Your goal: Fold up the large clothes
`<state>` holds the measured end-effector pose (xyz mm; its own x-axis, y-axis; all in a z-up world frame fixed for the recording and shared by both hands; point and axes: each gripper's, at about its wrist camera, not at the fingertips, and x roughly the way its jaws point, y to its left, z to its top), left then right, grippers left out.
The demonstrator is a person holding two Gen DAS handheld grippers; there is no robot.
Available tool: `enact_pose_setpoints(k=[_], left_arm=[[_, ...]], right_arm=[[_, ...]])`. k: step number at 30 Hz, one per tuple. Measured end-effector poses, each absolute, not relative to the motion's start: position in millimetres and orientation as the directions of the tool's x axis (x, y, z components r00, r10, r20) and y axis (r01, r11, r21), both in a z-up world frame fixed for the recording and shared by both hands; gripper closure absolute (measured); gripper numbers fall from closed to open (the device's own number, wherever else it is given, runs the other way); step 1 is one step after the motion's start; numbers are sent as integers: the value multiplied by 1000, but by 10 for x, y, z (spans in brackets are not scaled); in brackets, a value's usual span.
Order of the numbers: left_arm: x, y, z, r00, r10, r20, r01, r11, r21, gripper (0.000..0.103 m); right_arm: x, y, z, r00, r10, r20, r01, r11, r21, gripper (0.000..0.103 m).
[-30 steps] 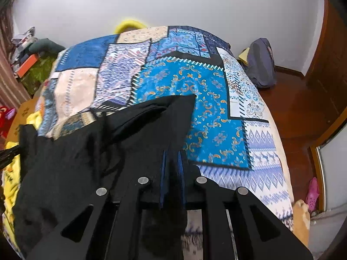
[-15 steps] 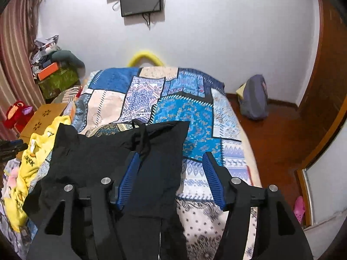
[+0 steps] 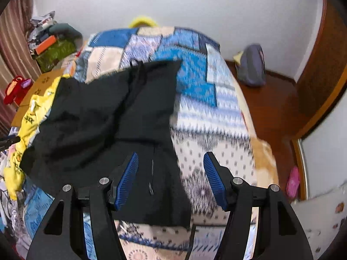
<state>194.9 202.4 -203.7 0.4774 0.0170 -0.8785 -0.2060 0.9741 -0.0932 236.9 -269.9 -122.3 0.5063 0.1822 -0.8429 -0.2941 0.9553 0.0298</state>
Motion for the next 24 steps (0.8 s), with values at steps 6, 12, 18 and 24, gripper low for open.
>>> enact_pose_setpoints(k=[6,12,18,24], left_arm=[[1677,2242,-2465,388,-52,-920,-299,938,-178,35],[1644,2238,-2794,340,-63,-938,-330,926,-182,35],[1771,2086,-2910,366,-8,-931,-331,934,-138,33],[1806,1956,-2944,367,53,-929,-293,954,-62,40]], right_arm=[[2351,-2860,-1665,405,188,-895,-225,969,102,44],[2397,-2936,-2107,295,180,-938,-175,976,132,44],[2456,-3105,-2431,214,284,-934,-112,958,266,44],[2358,-3223,-2478,233,377,-897,-106,926,361,41]])
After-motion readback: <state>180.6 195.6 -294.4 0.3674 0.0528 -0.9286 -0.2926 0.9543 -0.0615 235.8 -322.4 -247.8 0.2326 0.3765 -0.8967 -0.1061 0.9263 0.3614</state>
